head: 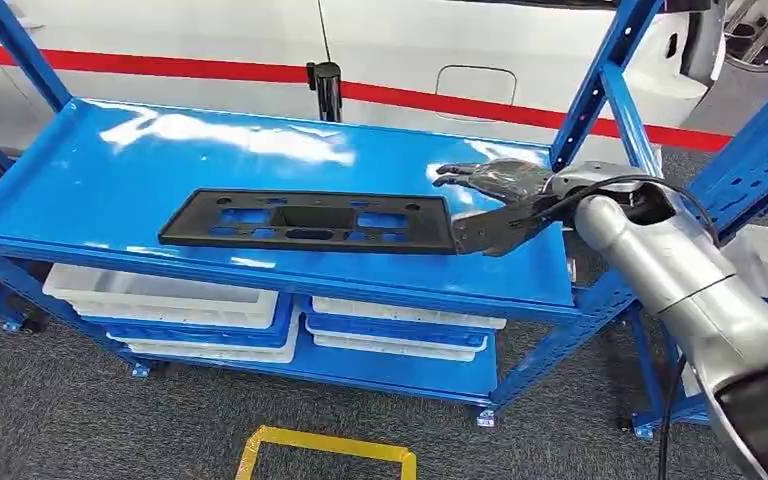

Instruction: Take the parts from the cabinet and place them on the table.

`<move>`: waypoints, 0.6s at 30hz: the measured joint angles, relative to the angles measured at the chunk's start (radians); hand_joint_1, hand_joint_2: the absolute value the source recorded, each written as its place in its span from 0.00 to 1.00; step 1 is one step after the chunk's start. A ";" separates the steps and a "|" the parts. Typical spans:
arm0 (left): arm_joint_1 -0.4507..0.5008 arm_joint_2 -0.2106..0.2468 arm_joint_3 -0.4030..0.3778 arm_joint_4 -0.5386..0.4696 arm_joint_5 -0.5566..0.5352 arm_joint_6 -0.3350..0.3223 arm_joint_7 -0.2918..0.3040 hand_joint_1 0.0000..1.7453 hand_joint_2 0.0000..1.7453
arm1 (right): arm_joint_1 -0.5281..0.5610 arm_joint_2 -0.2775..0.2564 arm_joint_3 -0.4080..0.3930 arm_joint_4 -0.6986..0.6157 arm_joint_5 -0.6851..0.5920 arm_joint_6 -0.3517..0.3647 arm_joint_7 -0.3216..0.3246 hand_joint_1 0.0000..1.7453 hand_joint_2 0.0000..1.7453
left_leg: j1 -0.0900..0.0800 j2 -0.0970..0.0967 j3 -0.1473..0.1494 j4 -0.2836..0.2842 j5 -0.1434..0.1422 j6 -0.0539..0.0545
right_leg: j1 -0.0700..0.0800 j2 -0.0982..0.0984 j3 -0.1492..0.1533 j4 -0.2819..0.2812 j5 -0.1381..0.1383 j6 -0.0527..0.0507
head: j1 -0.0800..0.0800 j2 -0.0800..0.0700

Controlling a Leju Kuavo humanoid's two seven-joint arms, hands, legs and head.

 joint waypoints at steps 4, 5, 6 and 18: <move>0.000 0.002 0.010 0.000 0.000 0.001 0.000 0.00 1.00 | 0.016 -0.011 0.051 -0.066 0.024 -0.042 0.038 0.00 1.00 | 0.002 0.008 0.000 0.000 -0.002 0.000 | -0.001 0.006 0.000 0.000 0.000 0.001 | 0.000 0.000; 0.000 0.001 0.013 0.000 0.000 0.001 0.000 0.00 1.00 | 0.029 -0.014 0.073 -0.098 0.045 -0.071 0.058 0.00 1.00 | 0.004 0.011 0.000 0.000 -0.003 -0.001 | -0.001 0.009 0.000 0.000 0.000 0.001 | 0.000 0.000; 0.000 0.001 0.016 0.000 -0.001 0.002 0.000 0.00 1.00 | 0.045 -0.017 0.090 -0.125 0.056 -0.094 0.075 0.00 1.00 | 0.005 0.013 0.001 0.000 -0.004 -0.001 | -0.001 0.011 0.000 0.000 0.000 0.001 | 0.000 0.000; -0.001 0.002 0.022 0.000 -0.002 0.003 0.001 0.00 1.00 | 0.098 -0.042 0.167 -0.231 0.069 -0.121 0.100 0.00 1.00 | 0.018 0.025 0.004 0.000 -0.009 -0.007 | -0.002 0.020 -0.003 0.000 0.000 0.001 | 0.000 0.000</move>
